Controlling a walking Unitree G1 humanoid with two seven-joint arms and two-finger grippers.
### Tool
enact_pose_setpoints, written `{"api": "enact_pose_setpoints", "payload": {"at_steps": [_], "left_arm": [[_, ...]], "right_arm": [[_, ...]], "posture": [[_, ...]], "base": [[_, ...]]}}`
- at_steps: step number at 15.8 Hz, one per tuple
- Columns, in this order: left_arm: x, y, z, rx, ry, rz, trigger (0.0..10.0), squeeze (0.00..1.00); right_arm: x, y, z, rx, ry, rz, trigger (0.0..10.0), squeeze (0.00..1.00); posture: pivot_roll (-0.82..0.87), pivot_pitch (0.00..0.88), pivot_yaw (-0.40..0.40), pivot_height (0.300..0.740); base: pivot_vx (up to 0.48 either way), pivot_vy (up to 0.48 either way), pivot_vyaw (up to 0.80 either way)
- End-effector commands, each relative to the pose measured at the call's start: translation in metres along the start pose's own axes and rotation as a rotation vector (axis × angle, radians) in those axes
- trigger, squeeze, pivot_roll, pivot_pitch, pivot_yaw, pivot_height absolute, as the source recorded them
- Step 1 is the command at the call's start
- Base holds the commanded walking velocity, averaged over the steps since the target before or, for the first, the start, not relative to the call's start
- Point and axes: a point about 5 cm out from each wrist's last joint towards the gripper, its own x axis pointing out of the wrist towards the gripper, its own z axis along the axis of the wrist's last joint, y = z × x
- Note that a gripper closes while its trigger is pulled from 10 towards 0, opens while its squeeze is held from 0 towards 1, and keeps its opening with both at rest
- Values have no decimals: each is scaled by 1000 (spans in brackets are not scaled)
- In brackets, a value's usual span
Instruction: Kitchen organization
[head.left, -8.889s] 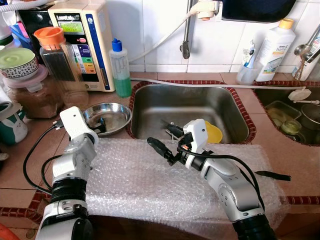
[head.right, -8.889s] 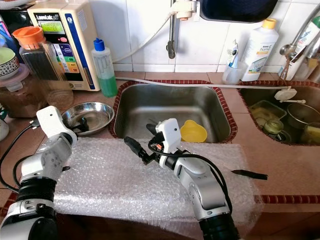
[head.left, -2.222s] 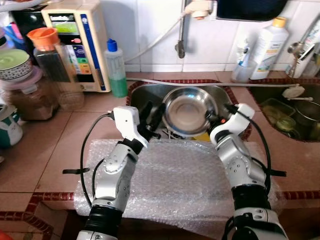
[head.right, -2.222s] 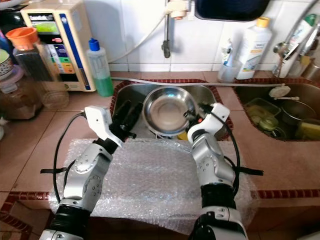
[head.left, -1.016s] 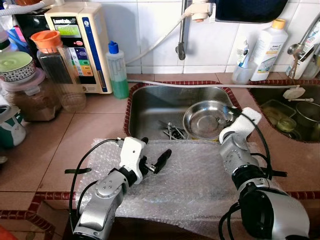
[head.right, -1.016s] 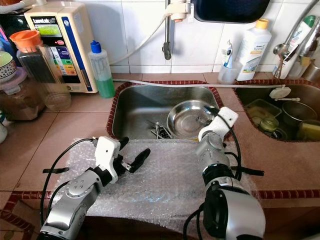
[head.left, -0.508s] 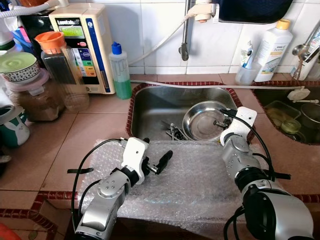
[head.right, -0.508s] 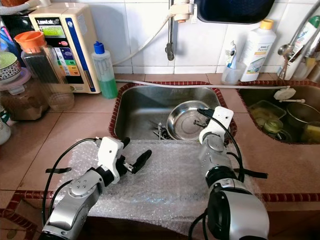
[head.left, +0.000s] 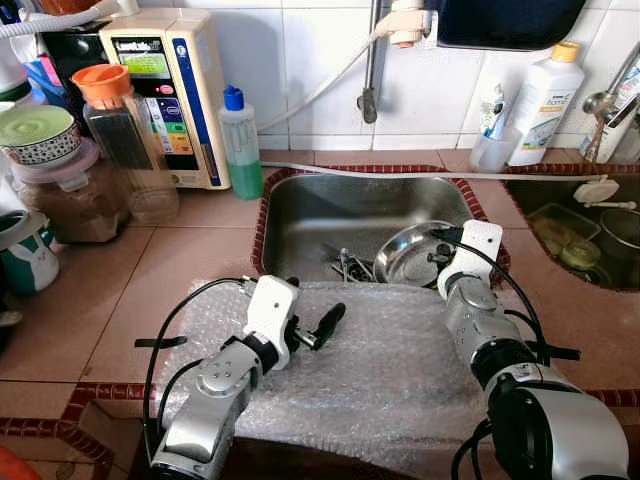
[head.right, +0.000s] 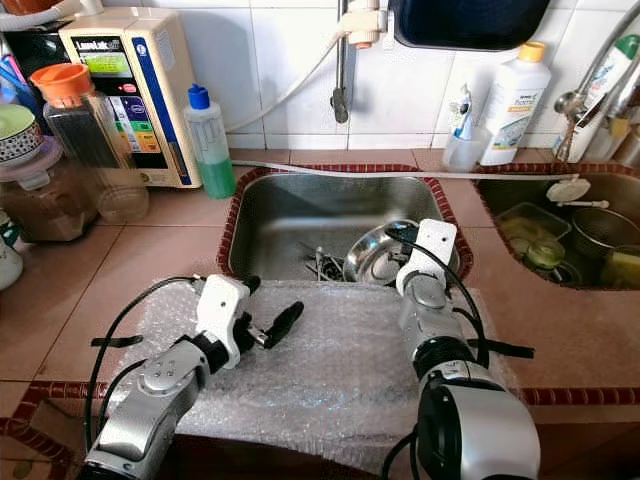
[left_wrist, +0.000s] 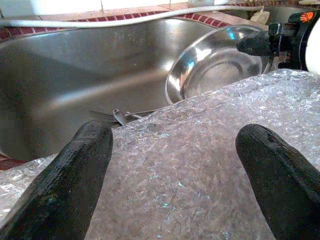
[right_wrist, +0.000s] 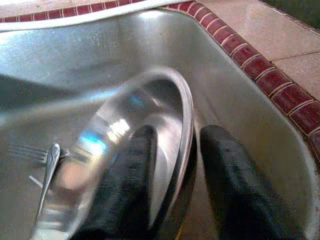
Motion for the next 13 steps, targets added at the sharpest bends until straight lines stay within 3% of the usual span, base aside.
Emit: {"api": "enact_pose_setpoints", "payload": {"at_steps": [1,7,13], "left_arm": [[-1,-1,-9,3,58,-10,10000,1000],[8,5,11,-16,-18,27,10000,1000],[10,3,16,-21,-33,17,10000,1000]], "right_arm": [[-9,-8,-40,-1,164,-17,10000,1000],[-11,-3,-44,55,149,29,10000,1000],[-11,0,-38,86,85,75,10000,1000]], "posture": [[52,7,47,740],[43,10,48,740],[30,9,50,740]], "base": [[0,0,0],[0,0,0],[0,0,0]]}}
